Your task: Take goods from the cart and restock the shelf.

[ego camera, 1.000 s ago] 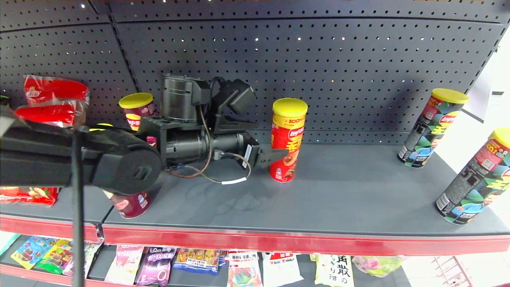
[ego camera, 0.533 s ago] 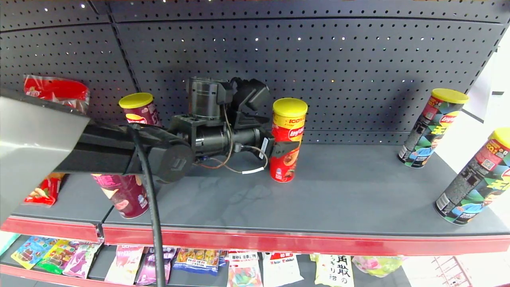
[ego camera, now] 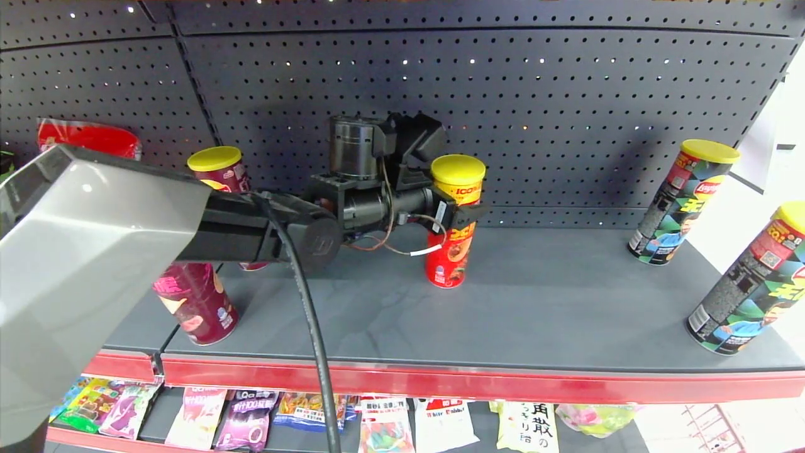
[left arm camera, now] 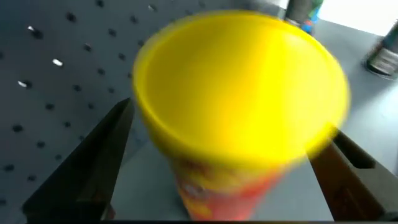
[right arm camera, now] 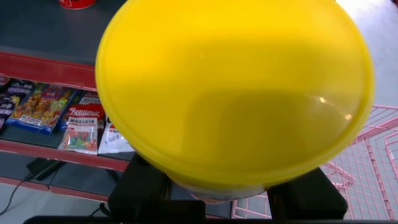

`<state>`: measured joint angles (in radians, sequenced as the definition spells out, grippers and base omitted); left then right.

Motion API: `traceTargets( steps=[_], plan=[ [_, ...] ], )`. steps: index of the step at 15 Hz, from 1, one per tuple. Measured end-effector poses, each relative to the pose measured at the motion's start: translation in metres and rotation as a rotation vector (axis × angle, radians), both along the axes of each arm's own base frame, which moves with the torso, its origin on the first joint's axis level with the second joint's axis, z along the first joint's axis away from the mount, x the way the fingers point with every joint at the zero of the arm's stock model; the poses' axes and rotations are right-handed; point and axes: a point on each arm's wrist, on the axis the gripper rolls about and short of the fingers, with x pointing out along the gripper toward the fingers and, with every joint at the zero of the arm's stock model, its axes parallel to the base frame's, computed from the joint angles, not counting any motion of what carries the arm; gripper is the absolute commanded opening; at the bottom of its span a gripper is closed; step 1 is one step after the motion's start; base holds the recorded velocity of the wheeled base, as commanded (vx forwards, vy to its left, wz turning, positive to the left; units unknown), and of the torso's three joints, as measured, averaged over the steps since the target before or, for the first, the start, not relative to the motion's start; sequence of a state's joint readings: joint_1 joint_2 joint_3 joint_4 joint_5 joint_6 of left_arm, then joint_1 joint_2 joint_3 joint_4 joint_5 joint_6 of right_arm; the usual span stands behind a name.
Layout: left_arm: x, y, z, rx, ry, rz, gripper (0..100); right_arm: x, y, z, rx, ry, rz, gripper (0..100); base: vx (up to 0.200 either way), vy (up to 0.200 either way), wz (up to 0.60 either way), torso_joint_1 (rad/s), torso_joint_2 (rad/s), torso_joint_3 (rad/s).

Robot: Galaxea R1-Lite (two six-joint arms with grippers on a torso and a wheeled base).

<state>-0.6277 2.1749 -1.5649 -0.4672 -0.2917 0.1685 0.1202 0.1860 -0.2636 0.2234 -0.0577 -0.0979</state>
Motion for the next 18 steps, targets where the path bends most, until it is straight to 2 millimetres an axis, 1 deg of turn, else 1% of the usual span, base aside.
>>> traceTargets(
  steps=[2,5,6,10,14,16,18],
  plan=[
    [0.003,-0.005,-0.003,-0.001,0.004,0.001,100,0.0,0.0,0.0,0.0,0.001,-0.001,0,0.0,0.0,0.0,0.0,0.0,0.0],
    [0.0,-0.013,-0.007,-0.02,0.038,-0.009,100,0.0,0.0,0.0,0.001,0.003,0.0,0,0.0,0.0,0.0,0.0,0.0,0.0],
    [0.0,-0.015,-0.009,-0.023,0.044,-0.01,0,0.001,0.0,0.0,0.001,0.004,0.0,0,0.0,0.0,0.0,0.0,0.0,0.0],
    [0.001,-0.017,-0.011,-0.037,0.032,-0.011,0,0.0,0.0,0.0,0.001,0.001,-0.013,0,0.0,0.0,0.0,0.0,0.0,0.0],
    [-0.004,-0.015,-0.013,-0.033,0.05,-0.036,0,0.0,0.0,0.001,0.001,0.0,-0.014,0,0.0,0.0,0.0,0.0,0.0,0.0],
    [-0.017,-0.009,-0.013,-0.025,0.09,-0.11,0,0.0,0.0,0.001,0.001,-0.001,-0.015,0,0.0,0.0,0.0,0.0,0.0,0.0],
    [-0.033,0.005,-0.009,-0.016,0.125,-0.173,0,0.0,0.0,0.001,0.001,-0.003,-0.014,0,0.0,0.0,0.0,0.0,0.0,0.0]
  ],
)
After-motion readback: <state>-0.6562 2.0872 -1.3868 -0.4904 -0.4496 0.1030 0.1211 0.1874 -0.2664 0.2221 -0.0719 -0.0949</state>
